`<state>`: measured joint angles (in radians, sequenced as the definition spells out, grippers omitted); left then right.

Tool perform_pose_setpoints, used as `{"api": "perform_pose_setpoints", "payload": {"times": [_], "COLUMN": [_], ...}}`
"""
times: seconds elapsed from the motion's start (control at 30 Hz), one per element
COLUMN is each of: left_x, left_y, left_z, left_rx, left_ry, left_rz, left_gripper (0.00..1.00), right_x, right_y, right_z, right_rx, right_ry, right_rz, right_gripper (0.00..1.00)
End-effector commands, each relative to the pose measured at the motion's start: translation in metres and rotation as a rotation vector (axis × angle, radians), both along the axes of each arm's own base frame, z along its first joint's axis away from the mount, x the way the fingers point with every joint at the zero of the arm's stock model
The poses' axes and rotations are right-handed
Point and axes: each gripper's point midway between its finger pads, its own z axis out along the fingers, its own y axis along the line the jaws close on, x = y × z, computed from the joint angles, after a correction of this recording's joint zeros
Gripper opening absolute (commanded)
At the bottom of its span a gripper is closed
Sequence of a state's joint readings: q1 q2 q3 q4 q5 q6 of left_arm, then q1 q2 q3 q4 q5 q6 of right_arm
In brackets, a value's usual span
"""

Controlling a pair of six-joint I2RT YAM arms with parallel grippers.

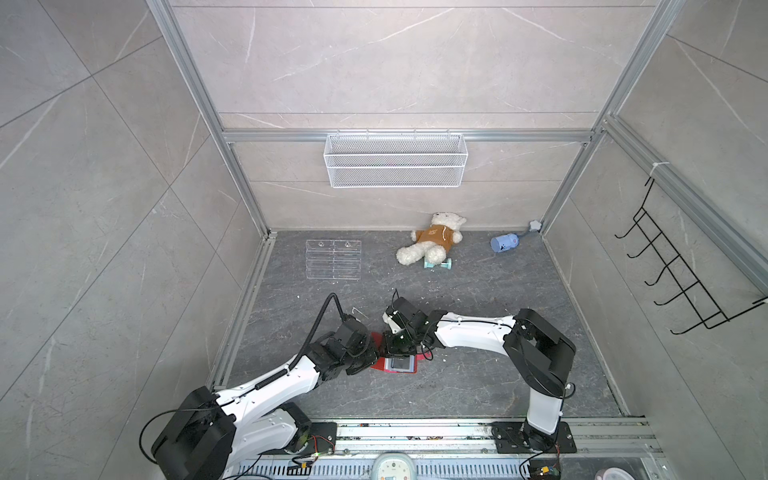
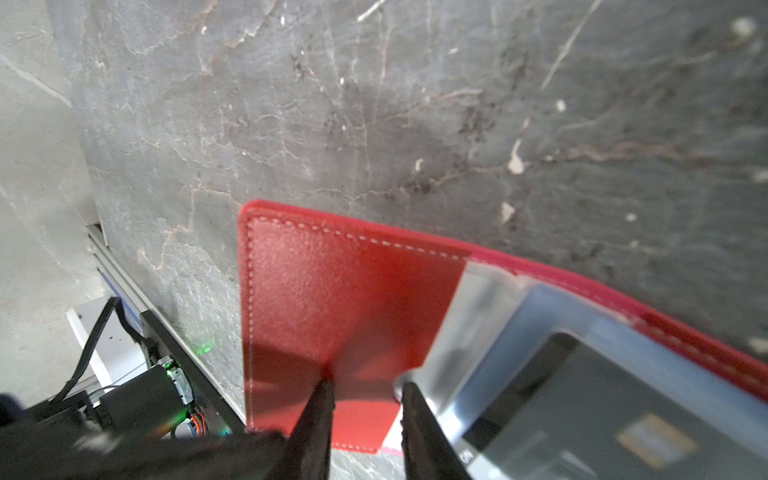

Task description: Take the credit cards out of the card holder

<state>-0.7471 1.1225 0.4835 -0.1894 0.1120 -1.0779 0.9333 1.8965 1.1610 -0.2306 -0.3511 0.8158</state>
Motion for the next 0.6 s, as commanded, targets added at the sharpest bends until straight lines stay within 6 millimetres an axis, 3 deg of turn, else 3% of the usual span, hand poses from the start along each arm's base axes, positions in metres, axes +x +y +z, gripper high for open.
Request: {"api": "perform_pose_setpoints", "payload": {"times": [0.0,0.2,0.33,0.57], "left_x": [0.001,0.001,-0.003,-0.006], "left_y": [0.003,0.009,0.013,0.016], "left_z": [-0.013,-0.027,-0.038,-0.043], "left_rx": [0.023,0.072,0.092,0.087], "left_ry": [0.01,0.027,0.05,0.049], "left_rz": [0.012,0.017,0.028,0.033], "left_gripper": [0.05,0.04,0.03,0.02], "right_x": [-0.003,-0.004,0.001,0.008], "right_y": [-0.003,-0.004,-0.011,-0.037], "right_z": [-0.008,-0.003,0.012,0.044], "right_rx": [-0.058,-0.069,-0.081,-0.108], "right_ry": [0.014,0.013,-0.031,-0.111], "right_rz": [-0.006,-0.009,-0.022,-0.079], "right_gripper": [0.3,0.3,0.31,0.44]}}
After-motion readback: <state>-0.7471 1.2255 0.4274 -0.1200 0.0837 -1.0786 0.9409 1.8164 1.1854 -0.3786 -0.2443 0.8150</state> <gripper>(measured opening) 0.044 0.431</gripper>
